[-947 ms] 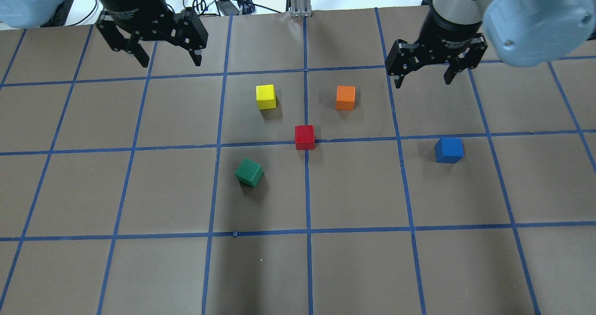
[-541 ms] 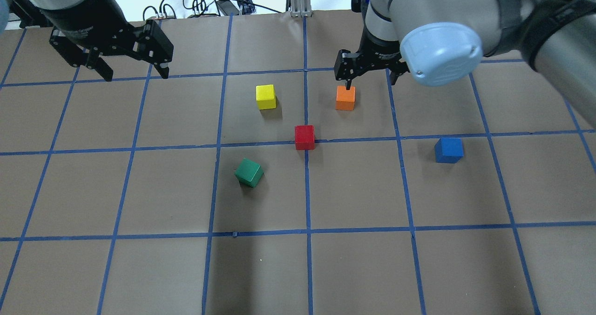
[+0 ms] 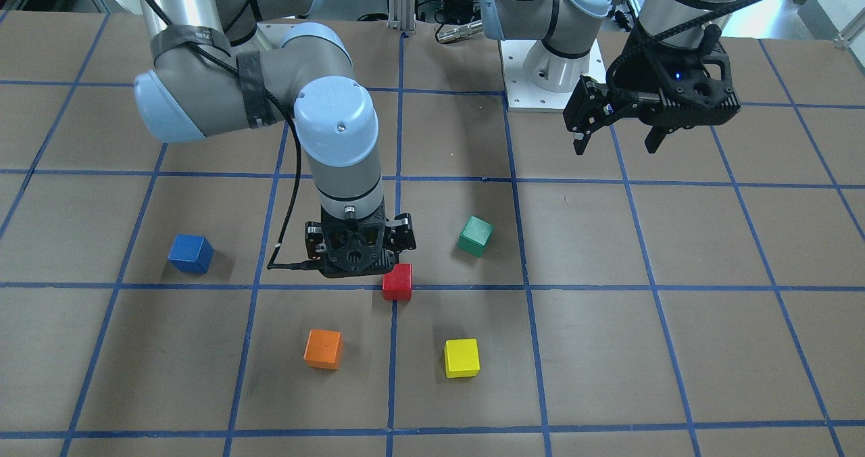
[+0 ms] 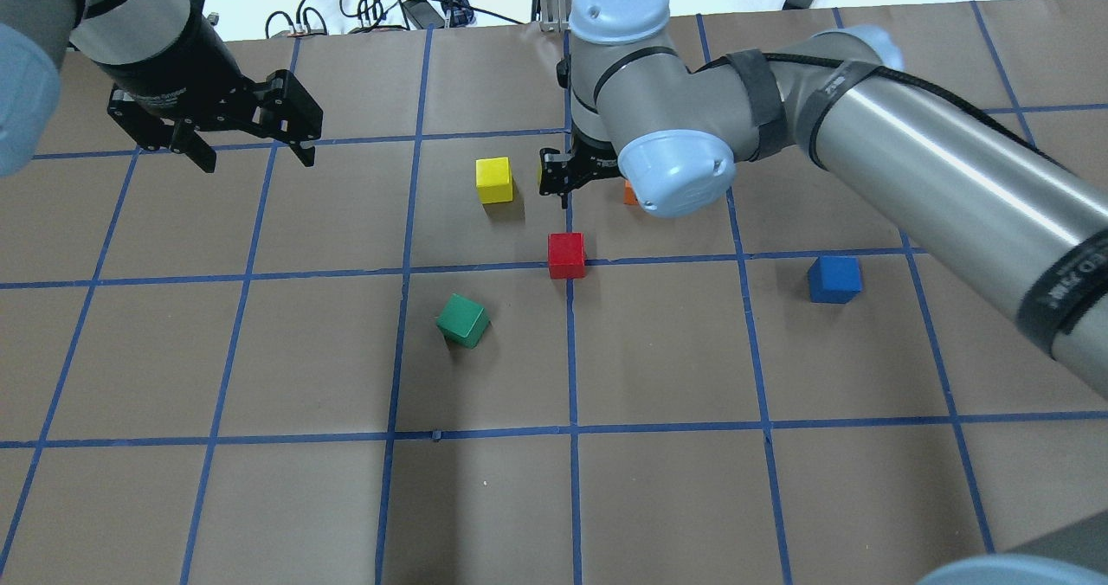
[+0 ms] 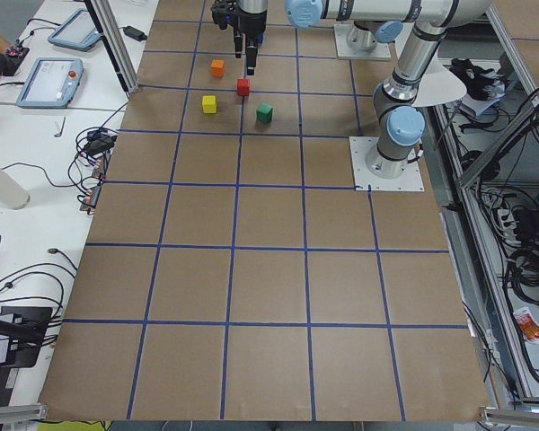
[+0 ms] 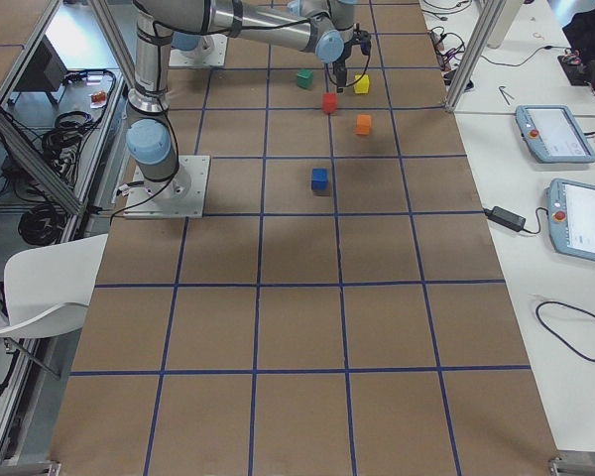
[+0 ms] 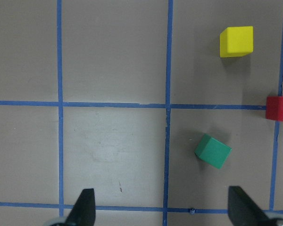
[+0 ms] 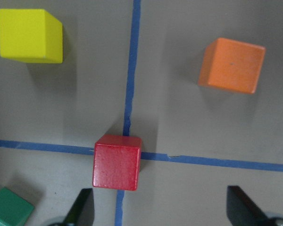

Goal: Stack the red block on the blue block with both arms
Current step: 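Move the right gripper over the red cube and lower it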

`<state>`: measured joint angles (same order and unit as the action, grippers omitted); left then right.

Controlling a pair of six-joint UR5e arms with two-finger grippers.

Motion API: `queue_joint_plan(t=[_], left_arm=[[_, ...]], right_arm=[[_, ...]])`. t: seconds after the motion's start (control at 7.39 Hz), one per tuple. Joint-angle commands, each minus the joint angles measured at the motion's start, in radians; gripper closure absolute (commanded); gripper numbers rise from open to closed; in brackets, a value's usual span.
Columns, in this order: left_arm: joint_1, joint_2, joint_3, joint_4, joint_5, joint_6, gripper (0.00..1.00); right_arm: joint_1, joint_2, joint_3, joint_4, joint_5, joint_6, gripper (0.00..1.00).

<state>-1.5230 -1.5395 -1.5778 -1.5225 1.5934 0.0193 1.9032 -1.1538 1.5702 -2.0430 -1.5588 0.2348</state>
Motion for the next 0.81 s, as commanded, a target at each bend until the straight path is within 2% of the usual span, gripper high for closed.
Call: queue_joint_plan(t=[0.0, 0.14, 0.68], left_arm=[[-0.002, 0.004, -0.002, 0.008, 0.000, 0.004, 0.00], [0.000, 0.004, -0.007, 0.010, -0.007, 0.004, 0.00], [0.000, 0.004, -0.008, 0.024, -0.004, 0.019, 0.00]], right_arm=[[0.033, 0.064, 0.002, -0.023, 0.031, 0.021, 0.00], [0.033, 0.083, 0.002, -0.026, 0.063, 0.021, 0.00], [0.033, 0.147, 0.001, -0.028, 0.084, 0.037, 0.00]])
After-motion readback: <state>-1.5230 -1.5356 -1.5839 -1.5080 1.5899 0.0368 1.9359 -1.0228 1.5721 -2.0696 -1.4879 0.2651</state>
